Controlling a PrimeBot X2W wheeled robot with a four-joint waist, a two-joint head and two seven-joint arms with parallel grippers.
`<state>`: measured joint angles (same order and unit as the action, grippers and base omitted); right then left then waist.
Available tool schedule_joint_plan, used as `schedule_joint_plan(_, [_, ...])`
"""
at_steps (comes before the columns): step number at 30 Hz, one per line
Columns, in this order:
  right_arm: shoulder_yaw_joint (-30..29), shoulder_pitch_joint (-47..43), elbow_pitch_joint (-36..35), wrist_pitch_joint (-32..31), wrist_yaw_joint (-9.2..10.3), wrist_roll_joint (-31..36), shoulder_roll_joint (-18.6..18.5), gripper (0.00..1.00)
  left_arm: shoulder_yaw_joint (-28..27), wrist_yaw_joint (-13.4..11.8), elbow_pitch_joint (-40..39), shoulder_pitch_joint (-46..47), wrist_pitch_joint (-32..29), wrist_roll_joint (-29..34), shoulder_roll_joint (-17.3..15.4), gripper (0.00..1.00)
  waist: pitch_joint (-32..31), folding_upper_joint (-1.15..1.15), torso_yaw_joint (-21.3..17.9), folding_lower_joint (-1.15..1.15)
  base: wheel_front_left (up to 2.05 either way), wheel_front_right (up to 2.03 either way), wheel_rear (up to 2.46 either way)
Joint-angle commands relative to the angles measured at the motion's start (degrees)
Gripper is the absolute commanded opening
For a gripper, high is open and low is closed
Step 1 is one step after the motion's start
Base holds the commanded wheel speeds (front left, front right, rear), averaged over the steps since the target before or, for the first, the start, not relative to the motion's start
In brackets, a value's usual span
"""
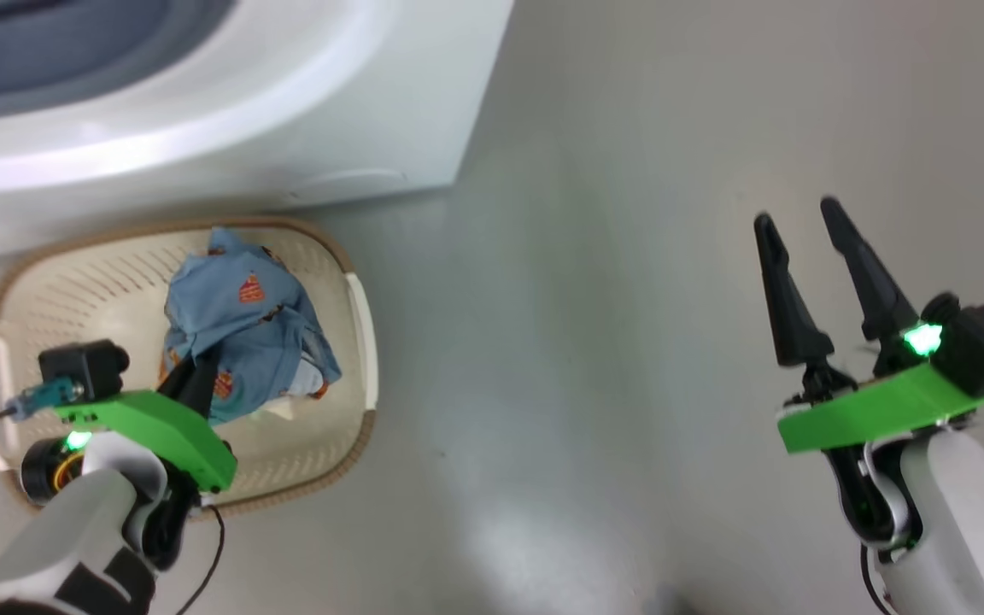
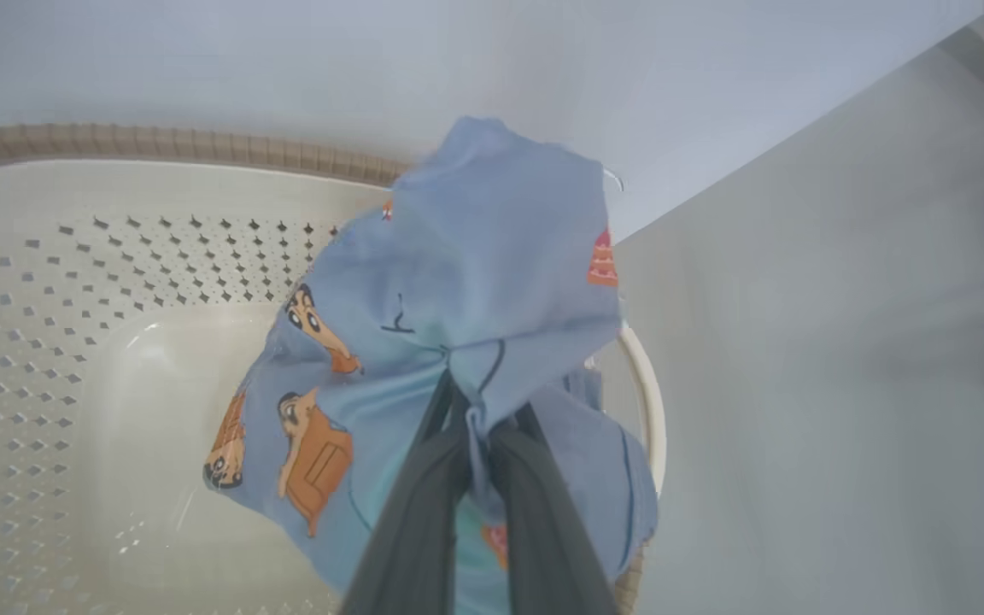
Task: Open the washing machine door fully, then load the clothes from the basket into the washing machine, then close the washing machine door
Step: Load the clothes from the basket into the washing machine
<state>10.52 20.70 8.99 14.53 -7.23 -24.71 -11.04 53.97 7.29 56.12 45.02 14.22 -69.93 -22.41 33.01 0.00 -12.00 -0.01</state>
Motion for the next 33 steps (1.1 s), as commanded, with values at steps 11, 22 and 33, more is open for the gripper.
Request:
schedule_joint_plan(11, [-0.3, -7.8, 0.5, 0.5, -0.25, -0.7, -2.7, 1.0, -18.1, 0.2, -7.7, -11.5, 0.8, 14.4, -1.2, 0.0, -14.8, 0.0, 6.7, 0.01, 0.0, 0.0, 0.0])
schedule_joint_plan(22, [-1.4, -13.4, 1.4, 0.5, -0.25, -0.9, -3.7, 1.0, -37.5, 0.2, -19.5, -24.2, 0.8, 31.5, 1.7, 0.0, -22.3, 0.0, 9.1, 0.01, 0.0, 0.0, 0.0])
schedule_joint_plan(33, [-2.5, -18.4, 0.9, 0.5, -0.25, -1.0, -4.1, 1.0, -48.4, 0.2, -31.9, -36.6, 0.8, 43.1, 5.0, 0.0, -27.7, 0.0, 10.1, 0.01, 0.0, 0.0, 0.0])
